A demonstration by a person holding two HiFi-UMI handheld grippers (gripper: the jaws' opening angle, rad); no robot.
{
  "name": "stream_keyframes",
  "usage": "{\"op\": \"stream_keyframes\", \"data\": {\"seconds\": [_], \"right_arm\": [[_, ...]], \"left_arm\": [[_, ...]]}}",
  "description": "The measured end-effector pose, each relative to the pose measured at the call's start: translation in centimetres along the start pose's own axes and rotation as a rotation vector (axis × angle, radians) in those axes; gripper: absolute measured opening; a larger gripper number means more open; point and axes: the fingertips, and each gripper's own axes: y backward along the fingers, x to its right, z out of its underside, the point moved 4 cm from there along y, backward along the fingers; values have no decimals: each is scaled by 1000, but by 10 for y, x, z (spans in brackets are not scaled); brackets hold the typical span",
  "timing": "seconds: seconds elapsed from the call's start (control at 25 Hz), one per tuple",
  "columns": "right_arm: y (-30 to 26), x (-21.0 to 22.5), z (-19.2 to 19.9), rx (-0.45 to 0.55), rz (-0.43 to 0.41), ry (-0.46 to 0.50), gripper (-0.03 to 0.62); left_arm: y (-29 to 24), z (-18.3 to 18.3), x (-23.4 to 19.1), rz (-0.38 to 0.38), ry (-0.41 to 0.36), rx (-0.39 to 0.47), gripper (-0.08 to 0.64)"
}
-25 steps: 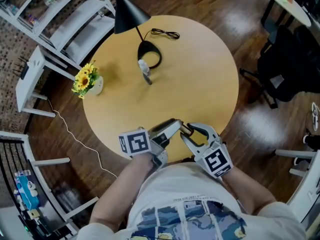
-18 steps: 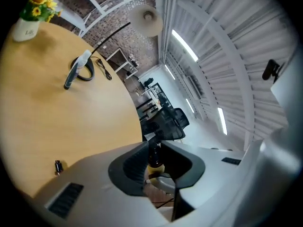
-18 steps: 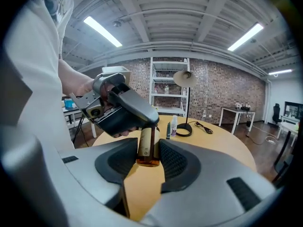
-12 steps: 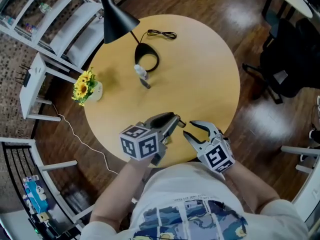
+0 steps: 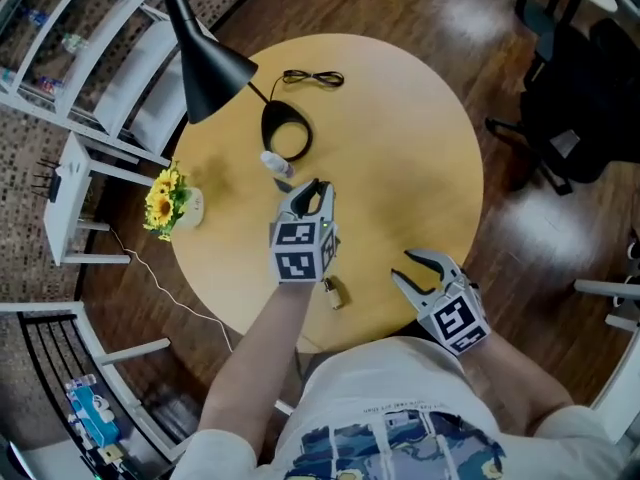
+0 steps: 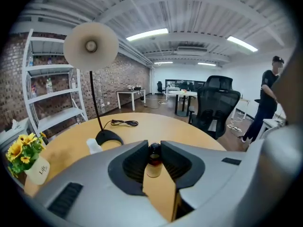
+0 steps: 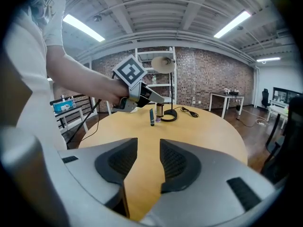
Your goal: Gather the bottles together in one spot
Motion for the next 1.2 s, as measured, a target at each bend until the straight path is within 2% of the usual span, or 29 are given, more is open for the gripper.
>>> {"op": "stream_keyframes", "data": {"seconds": [0.24, 0.8, 1.2], "right_arm": [[6, 14, 9, -31, 38, -49, 169], [36, 44, 56, -147, 114, -170, 169], [49, 52, 65, -174, 137, -204, 169]], "left_arm": [[-44, -4, -29, -77, -21, -20, 80], [-125, 26, -86, -276, 93, -52, 80], [-145, 37, -96, -311, 112, -63, 80]]}}
